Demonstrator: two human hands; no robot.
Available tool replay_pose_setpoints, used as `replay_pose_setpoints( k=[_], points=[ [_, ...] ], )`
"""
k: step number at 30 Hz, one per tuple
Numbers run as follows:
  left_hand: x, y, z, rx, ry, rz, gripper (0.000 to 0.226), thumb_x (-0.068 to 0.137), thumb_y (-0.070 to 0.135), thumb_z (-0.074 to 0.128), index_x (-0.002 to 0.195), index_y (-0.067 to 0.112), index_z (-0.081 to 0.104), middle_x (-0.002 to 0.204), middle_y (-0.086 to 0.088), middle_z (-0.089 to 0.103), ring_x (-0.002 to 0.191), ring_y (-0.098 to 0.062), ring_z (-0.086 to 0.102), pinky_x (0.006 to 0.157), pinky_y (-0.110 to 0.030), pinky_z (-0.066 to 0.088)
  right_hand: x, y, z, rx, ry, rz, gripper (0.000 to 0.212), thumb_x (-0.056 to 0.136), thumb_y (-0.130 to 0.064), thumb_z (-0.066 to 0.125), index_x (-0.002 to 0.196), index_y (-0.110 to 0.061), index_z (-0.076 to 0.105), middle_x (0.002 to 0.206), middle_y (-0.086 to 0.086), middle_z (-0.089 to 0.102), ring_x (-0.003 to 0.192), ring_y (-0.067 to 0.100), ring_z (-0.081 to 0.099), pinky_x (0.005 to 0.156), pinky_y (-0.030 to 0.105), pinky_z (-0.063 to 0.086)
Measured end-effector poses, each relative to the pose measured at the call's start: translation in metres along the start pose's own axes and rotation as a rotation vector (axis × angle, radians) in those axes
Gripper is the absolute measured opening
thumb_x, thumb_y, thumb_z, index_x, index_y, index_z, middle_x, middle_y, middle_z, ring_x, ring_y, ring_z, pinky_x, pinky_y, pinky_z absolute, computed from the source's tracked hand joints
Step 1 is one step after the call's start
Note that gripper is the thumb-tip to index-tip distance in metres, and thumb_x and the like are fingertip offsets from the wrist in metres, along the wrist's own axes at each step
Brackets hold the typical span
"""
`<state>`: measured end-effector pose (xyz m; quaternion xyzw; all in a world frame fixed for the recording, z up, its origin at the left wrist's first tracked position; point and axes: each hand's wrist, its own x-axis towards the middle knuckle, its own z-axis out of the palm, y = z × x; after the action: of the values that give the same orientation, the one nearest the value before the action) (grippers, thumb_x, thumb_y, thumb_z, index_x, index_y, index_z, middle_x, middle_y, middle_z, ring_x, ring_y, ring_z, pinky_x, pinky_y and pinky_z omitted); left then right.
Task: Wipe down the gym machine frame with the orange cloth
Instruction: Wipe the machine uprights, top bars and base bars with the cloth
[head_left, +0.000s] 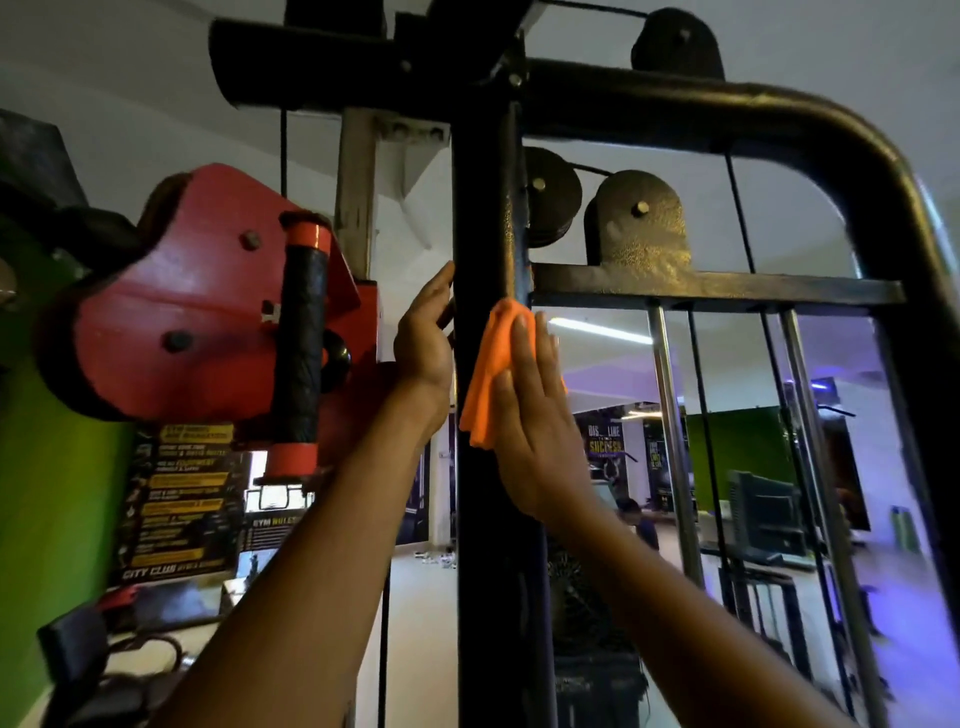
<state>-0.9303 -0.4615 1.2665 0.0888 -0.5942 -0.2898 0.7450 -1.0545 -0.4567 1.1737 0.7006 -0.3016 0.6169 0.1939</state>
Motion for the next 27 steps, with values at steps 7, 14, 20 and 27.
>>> replay_pose_setpoints(
  k=[7,14,20,27],
  points=[
    [-0.008,-0.006,-0.008,0.009,-0.038,-0.002,0.045,0.115,0.046,0.037,0.148,0.031,0.065,0.145,0.006,0.068,0.130,-0.013,0.065,0.100,-0.031,0.055,0.036,-0.006,-0.003,-0.095,0.002,0.012,0.066,0.115,-0.053,0.029,0.173,-0.042,-0.001,0.180,-0.014,-0.018,0.166,0.014,-0.019,0.134,0.061,0.013],
    [-0.016,-0.015,-0.018,0.065,-0.102,0.015,0.044,0.116,0.036,0.035,0.156,0.033,0.055,0.155,0.008,0.059,0.142,-0.018,0.057,0.117,-0.045,0.048,-0.033,-0.008,0.009,-0.086,0.015,0.046,0.066,0.115,-0.055,0.029,0.171,-0.049,-0.006,0.178,-0.018,-0.024,0.168,0.018,-0.013,0.125,0.057,0.025],
    [-0.022,-0.010,-0.020,0.123,-0.118,0.011,0.048,0.118,0.042,0.028,0.159,0.032,0.052,0.160,0.007,0.054,0.142,-0.016,0.055,0.106,-0.034,0.051,-0.007,-0.010,0.009,-0.135,0.023,0.063,0.066,0.113,-0.057,0.025,0.172,-0.046,-0.001,0.181,-0.011,-0.015,0.168,0.019,-0.013,0.134,0.063,0.012],
    [-0.030,-0.009,-0.027,0.053,-0.084,-0.059,0.081,0.109,0.069,0.000,0.151,0.038,0.061,0.153,0.016,0.060,0.140,-0.013,0.056,0.113,-0.045,0.041,-0.018,-0.013,0.013,-0.171,0.061,0.042,0.065,0.114,-0.054,0.026,0.173,-0.042,0.003,0.182,-0.008,-0.014,0.167,0.018,-0.017,0.133,0.063,0.014]
  ],
)
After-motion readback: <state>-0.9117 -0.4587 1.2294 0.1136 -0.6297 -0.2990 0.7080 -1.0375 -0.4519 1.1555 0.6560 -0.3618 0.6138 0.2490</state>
